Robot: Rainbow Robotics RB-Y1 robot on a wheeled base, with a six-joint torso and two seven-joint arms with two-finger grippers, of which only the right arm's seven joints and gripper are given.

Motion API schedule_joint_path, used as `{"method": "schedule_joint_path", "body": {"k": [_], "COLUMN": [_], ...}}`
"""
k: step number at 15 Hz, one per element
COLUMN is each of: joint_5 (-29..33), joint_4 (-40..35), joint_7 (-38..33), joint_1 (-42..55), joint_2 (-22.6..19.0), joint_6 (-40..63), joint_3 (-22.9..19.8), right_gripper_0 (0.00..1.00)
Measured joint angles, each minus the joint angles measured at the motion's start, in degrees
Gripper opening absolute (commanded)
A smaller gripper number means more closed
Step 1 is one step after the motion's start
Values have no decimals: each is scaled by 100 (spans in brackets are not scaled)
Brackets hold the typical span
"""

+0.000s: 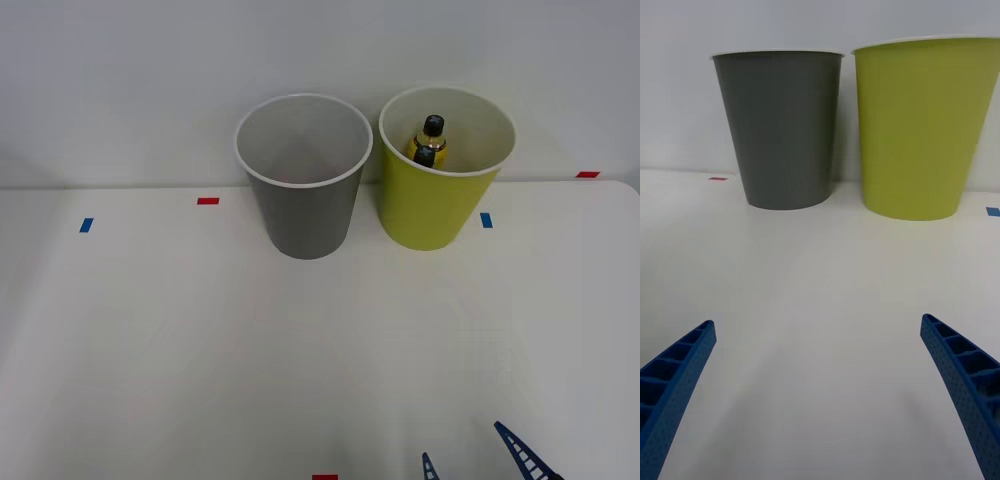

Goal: Put cans in the gray bin, plastic bottles in the light green bin

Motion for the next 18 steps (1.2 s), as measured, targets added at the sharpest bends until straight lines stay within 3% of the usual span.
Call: {"method": "schedule_joint_path", "body": {"k": [3,18], "joint_5": [-74,-84], "joint_4": [0,0], "joint_7": [28,32], "joint_1": [-6,-8], "joint_2": [-58,-118], "joint_6": [7,9], "joint_3": [23,43], "right_gripper_0": [100,100]}}
